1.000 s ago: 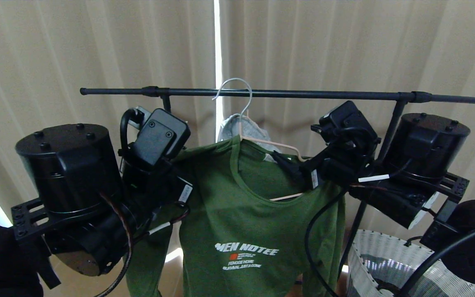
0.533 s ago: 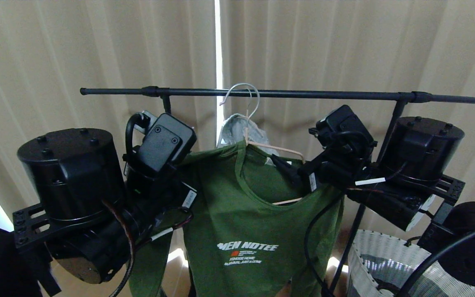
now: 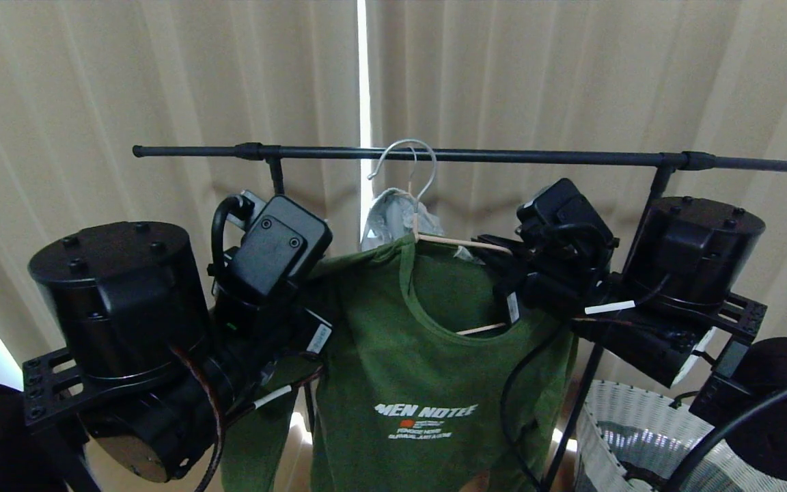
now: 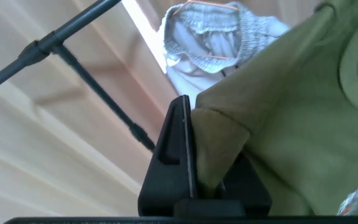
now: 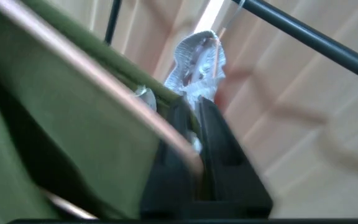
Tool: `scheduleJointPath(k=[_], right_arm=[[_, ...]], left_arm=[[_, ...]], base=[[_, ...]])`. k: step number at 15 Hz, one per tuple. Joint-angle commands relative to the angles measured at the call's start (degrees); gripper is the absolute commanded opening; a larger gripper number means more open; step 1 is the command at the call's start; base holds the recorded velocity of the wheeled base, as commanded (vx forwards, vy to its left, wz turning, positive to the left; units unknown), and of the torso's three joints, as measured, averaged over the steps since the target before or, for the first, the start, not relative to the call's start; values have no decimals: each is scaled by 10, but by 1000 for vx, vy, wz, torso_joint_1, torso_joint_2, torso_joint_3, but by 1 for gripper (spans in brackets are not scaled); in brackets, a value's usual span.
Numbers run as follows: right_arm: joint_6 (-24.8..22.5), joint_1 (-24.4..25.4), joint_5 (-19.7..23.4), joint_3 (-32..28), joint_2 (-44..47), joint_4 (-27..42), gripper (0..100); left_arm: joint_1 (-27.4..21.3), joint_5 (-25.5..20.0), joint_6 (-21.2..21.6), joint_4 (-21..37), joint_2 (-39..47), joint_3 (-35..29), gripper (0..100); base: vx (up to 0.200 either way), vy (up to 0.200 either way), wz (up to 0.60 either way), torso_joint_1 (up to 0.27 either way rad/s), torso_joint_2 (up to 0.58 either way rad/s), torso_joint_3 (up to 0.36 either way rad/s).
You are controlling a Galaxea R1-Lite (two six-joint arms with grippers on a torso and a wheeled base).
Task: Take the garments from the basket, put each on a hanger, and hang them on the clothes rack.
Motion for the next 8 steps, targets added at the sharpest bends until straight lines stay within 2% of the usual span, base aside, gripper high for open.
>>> scheduleJointPath(k=[1, 6, 7, 8], right_arm=[[1, -2, -4, 0, -1, -2, 0], [1, -1, -4, 7, -2, -6, 0], [1, -2, -4, 9, -4, -6, 0], [1, -2, -5, 14, -8, -7, 0]], left_arm=[[1, 3, -1, 1, -1, 0, 0], [1, 3, -4, 1, -2, 8, 0], [1, 3, -4, 1, -4, 8, 100], [0, 3, -7, 1, -7, 8, 100]], base=[[0, 0, 0, 0, 0, 0], [0, 0, 0, 0, 0, 0], [0, 0, 0, 0, 0, 0], [0, 0, 0, 0, 0, 0]])
